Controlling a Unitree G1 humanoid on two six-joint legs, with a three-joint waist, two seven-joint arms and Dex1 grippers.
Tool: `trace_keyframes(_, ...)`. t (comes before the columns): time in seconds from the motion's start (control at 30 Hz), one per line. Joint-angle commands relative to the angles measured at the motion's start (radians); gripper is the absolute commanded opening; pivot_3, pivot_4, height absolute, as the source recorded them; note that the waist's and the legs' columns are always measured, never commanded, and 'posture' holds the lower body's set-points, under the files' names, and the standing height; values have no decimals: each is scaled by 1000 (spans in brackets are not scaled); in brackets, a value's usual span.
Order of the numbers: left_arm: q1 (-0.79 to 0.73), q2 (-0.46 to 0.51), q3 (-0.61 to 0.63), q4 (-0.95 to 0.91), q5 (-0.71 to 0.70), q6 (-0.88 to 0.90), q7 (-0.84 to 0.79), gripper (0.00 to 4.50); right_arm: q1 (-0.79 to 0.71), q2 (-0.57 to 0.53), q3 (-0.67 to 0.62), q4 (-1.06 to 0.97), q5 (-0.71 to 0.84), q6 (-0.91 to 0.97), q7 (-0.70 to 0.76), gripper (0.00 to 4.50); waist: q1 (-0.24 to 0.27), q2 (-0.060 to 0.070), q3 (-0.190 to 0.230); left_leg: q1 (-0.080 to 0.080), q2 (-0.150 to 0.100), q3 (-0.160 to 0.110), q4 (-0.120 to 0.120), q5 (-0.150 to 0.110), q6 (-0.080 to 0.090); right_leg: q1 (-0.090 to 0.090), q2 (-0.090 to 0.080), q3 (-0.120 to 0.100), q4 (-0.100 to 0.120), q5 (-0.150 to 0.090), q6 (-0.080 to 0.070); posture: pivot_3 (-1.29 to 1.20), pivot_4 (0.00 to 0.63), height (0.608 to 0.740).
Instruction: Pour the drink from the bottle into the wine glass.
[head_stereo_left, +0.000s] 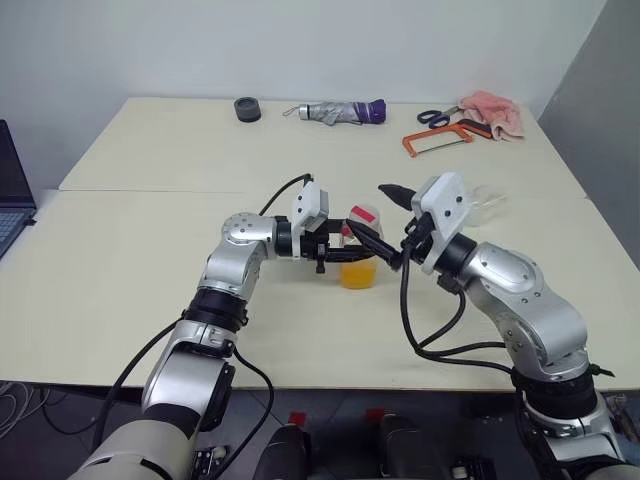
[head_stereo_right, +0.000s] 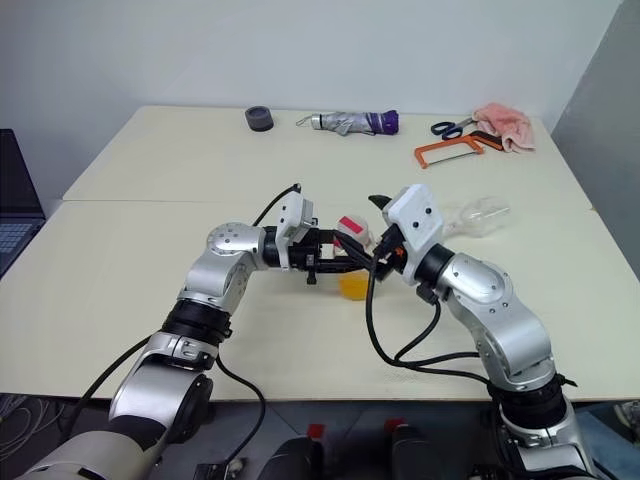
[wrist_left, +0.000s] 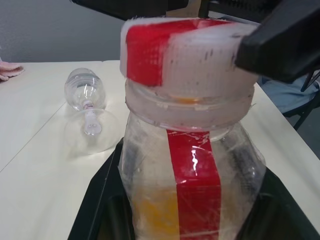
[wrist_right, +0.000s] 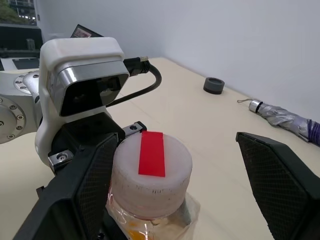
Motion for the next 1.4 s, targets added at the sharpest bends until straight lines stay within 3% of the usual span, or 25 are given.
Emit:
trace_keyframes(0.03, -26, 3, 11, -35, -18, -11, -9, 1797, 12, -15, -37, -33, -5, -8, -1, 4020, 0, 0, 0, 0, 0, 0, 0, 0, 0, 0, 0, 0, 0, 0, 0, 0, 150, 740)
trace_keyframes(0.7, -24, 3, 9, -34, -16, -10, -9, 1797, 34, -15, -88, -84, 117, 55, 16, 4020, 0, 0, 0, 0, 0, 0, 0, 0, 0, 0, 0, 0, 0, 0, 0, 0, 150, 740)
trace_keyframes(1.4, -17, 6, 7, -42, -16, -9, -11, 1797, 36, -32, -96, -72, 106, 54, -5, 4020, 0, 0, 0, 0, 0, 0, 0, 0, 0, 0, 0, 0, 0, 0, 0, 0, 150, 740)
